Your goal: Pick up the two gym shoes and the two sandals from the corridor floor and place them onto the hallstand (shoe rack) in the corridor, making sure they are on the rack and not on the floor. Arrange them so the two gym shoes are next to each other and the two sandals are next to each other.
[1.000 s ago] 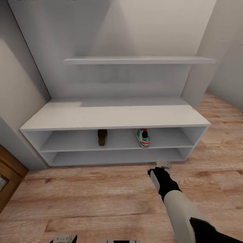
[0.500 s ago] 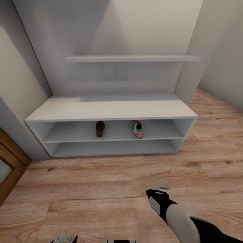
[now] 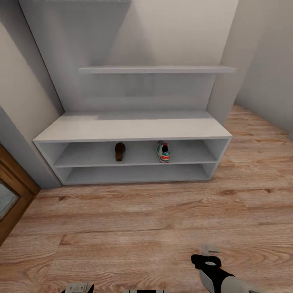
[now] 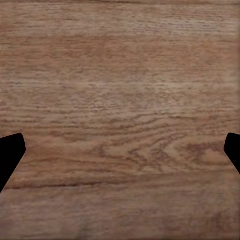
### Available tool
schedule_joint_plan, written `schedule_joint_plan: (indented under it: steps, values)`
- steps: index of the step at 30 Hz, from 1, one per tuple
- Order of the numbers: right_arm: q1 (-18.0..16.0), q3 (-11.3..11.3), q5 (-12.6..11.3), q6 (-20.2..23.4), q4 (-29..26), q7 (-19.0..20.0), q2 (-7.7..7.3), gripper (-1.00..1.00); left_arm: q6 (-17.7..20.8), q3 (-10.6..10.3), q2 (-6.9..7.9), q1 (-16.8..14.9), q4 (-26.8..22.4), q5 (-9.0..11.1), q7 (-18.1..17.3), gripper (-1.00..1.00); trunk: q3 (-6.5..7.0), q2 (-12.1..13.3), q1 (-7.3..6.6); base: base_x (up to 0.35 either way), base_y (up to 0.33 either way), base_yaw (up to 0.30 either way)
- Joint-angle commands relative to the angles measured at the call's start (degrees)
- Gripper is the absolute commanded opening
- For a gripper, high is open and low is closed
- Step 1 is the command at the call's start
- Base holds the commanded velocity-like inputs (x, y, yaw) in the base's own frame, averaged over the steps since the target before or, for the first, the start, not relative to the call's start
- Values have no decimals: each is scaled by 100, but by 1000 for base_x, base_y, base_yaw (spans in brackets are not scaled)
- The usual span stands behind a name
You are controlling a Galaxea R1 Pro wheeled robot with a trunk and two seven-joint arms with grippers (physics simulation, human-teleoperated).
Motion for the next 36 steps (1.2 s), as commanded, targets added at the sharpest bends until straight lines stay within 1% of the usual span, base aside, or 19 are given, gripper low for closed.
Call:
schedule_joint_plan:
  steps: [1,5,9,10,12,14,15,19,23,24,28,33,34,36]
  values:
    - [92,-48,196,-189,6,278,-90,100,-3,22,2,-3,5,65,-56,100,-4,-2,-1,-7,-2,0]
    - [272,-49,363,-500,1,803,-281,100,-7,25,9,-3,5,82,-53,100,-4,-2,-1,-4,-1,0]
    - [412,-50,428,-784,-1,1141,-462,100,-10,28,13,-3,8,92,-50,100,-4,-2,-1,-2,0,0]
    - [506,-50,457,-1090,1,1341,-609,100,-11,31,15,-3,12,96,-48,100,-4,-2,-1,0,0,0]
    - [566,-50,472,-1305,4,1493,-673,100,-12,31,15,-3,13,97,-48,100,-4,-2,-1,0,0,0]
    - [609,-50,478,-1412,5,1615,-695,100,-12,29,15,-3,13,96,-47,100,-4,-2,-1,0,0,0]
    - [672,-50,485,-1528,6,1815,-715,100,-10,31,16,-3,18,93,-43,100,-4,-2,-1,0,0,0]
    - [708,-51,485,-1584,6,1924,-731,100,-10,35,21,-3,21,95,-40,100,-4,-2,-1,0,0,0]
    - [725,-51,488,-1603,6,1967,-734,100,-76,36,24,-3,44,98,-21,100,-4,-2,-1,0,0,0]
    - [729,-51,494,-1606,6,1975,-726,100,-225,38,19,-3,152,98,26,100,-4,-2,-1,0,0,0]
    - [733,-51,494,-1611,6,1971,-718,100,-422,38,21,-3,333,99,93,100,-4,-2,-1,0,0,0]
    - [734,-54,486,-1608,6,1939,-715,100,-487,37,9,-3,405,99,114,100,-4,-2,-1,0,0,0]
    - [736,-55,483,-1608,6,1933,-712,100,-497,37,-17,-3,428,95,118,100,-4,-2,-1,0,0,0]
    - [737,-55,482,-1608,6,1931,-710,100,-500,36,-24,-3,434,98,117,100,-4,-2,-1,0,0,0]
